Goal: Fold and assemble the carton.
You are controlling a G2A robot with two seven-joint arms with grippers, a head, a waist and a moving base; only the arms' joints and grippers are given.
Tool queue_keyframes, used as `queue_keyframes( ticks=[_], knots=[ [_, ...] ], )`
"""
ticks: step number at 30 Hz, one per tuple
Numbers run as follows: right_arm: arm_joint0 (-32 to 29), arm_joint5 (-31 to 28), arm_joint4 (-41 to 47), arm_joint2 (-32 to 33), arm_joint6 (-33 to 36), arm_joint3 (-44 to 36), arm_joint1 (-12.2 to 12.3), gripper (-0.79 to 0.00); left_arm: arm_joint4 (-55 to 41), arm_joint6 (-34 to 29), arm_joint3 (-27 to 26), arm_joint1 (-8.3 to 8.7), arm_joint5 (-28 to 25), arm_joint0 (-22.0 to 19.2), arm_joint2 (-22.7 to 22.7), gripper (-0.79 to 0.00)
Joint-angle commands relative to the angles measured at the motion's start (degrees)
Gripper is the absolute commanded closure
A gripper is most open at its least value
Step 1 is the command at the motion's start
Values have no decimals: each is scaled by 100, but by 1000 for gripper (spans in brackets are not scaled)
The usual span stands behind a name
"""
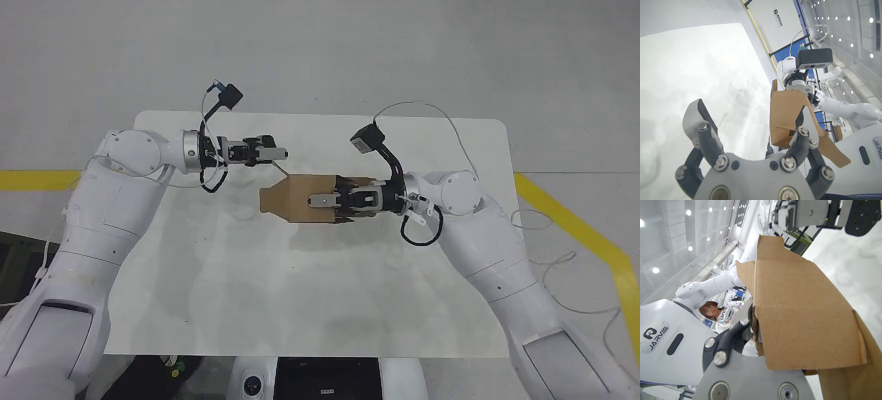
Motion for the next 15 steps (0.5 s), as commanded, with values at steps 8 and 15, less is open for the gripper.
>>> queue_keyframes(
  ticks=[8,15],
  knots=[
    [-16,-61,-63,107,-274,-32,9,0,-12,-60,-140,6,-14,60,-1,-785],
    [-20,-103,-95,109,-431,-45,-4,0,-1,-85,-209,14,-16,104,-11,-785]
  ],
)
